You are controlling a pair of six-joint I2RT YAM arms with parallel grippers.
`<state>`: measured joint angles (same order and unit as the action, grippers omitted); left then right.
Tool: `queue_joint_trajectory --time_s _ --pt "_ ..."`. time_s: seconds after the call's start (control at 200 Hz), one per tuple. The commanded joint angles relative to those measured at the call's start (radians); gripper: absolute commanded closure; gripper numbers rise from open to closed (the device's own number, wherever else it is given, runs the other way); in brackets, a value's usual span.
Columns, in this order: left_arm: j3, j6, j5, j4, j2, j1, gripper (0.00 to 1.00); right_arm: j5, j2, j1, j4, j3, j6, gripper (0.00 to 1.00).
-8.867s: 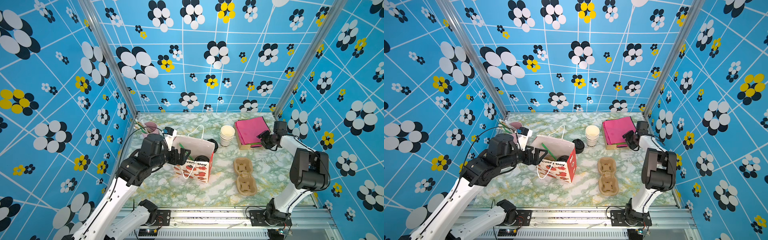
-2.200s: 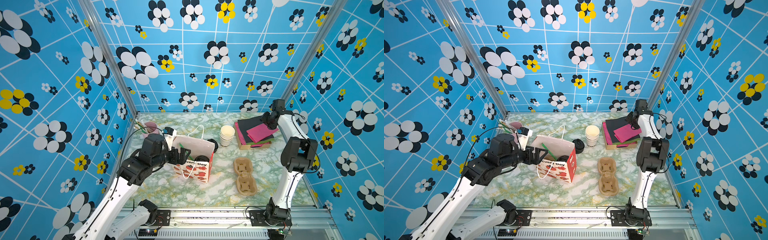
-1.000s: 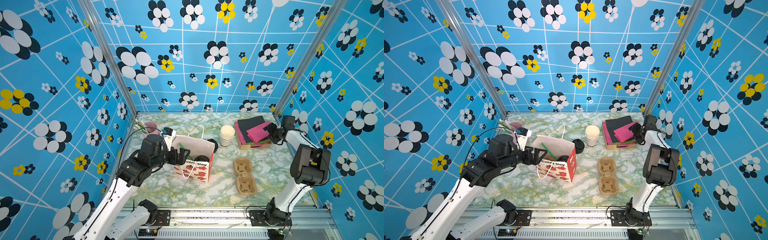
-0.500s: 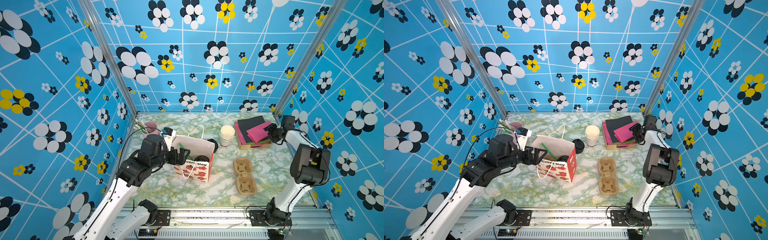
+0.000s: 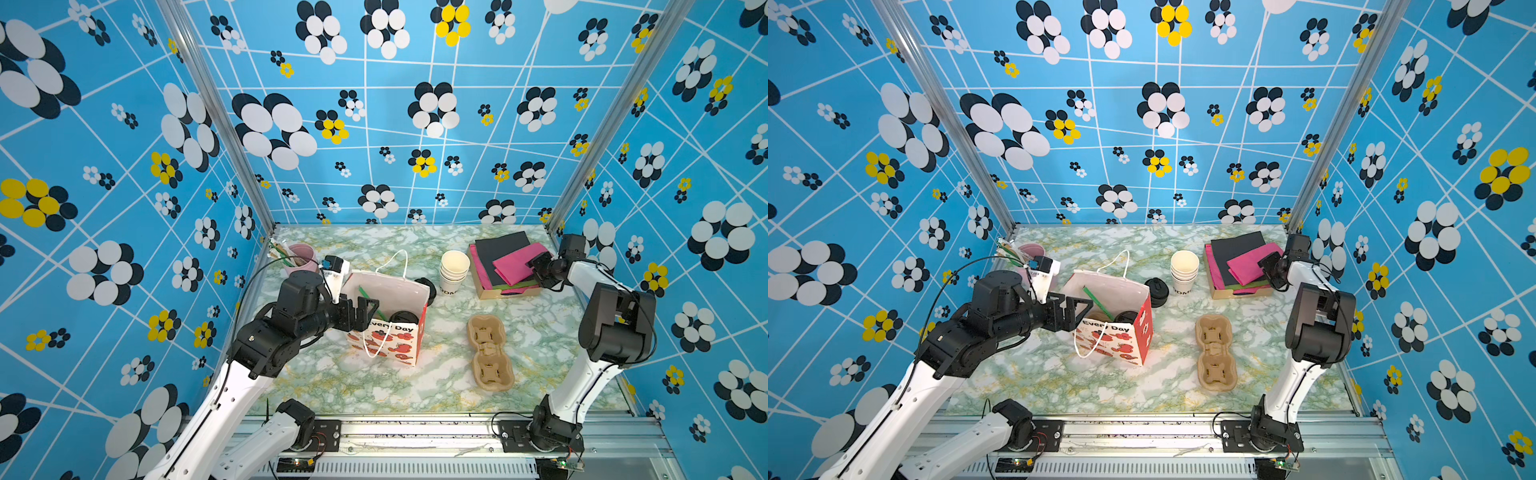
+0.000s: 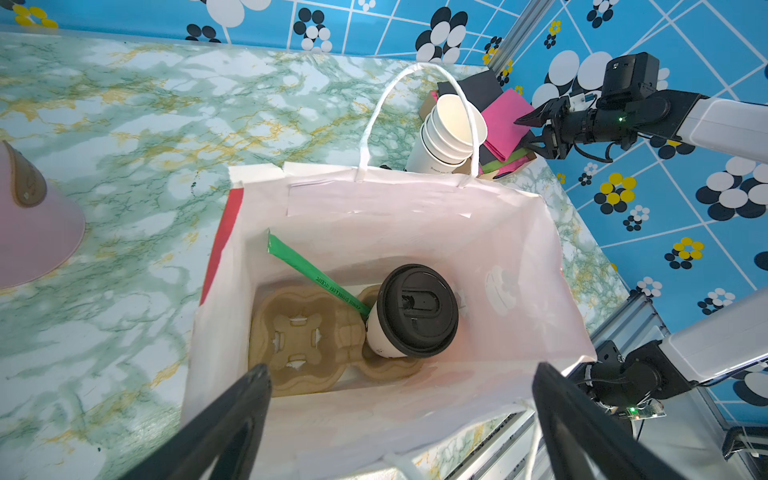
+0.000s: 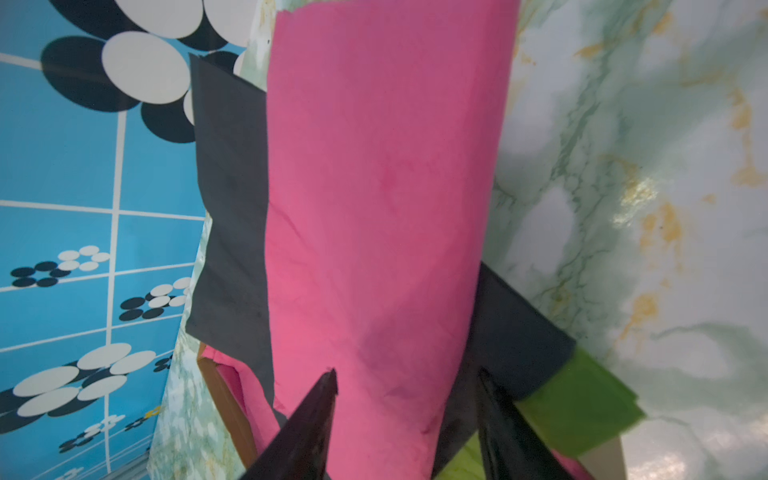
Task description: Pack the takeout coffee
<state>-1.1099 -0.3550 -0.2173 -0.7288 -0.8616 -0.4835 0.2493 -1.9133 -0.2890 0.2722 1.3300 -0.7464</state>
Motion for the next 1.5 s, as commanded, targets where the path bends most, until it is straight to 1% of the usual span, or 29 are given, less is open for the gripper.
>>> queue_joint_trajectory --time_s 0.0,0.405,0.58,0.71,0.745,0.864,0.894,1.064,1.299,1.494 --pt "0.013 0.0 0.005 0.0 0.009 0.011 0.01 0.009 -0.019 -0.006 -0.012 0.023 -0.005 0.49" --pt "0.012 -0.003 0.005 0.005 0.001 0.011 0.01 0.022 -0.044 -0.006 -0.026 0.052 -0.021 0.7" --pt "0.013 -0.003 0.005 0.006 -0.001 0.011 0.01 0.025 -0.053 -0.006 -0.037 0.06 -0.02 0.83" --pt "0.012 -0.003 0.006 0.007 -0.001 0.011 0.01 0.028 -0.038 -0.006 -0.048 0.056 -0.019 0.9" --pt "0.012 -0.004 0.005 0.006 0.0 0.011 0.01 0.031 -0.03 -0.006 -0.054 0.057 -0.019 0.93" --pt "0.009 -0.004 0.004 0.006 0.001 0.011 0.01 0.039 0.006 -0.006 -0.071 0.054 -0.015 0.97" --pt "0.009 -0.004 0.003 0.006 0.002 0.011 0.01 0.039 0.019 -0.006 -0.076 0.052 -0.012 1.0" --pt "0.007 -0.01 0.0 0.006 0.011 0.011 0.01 0.05 0.102 -0.006 -0.1 0.051 0.005 1.0" --pt "0.01 -0.02 -0.011 0.019 0.028 0.011 0.01 0.098 0.248 -0.001 -0.134 0.05 0.019 1.0" --pt "0.019 -0.026 -0.046 0.056 0.053 0.01 0.01 0.134 0.389 0.048 -0.134 0.062 0.062 1.0"
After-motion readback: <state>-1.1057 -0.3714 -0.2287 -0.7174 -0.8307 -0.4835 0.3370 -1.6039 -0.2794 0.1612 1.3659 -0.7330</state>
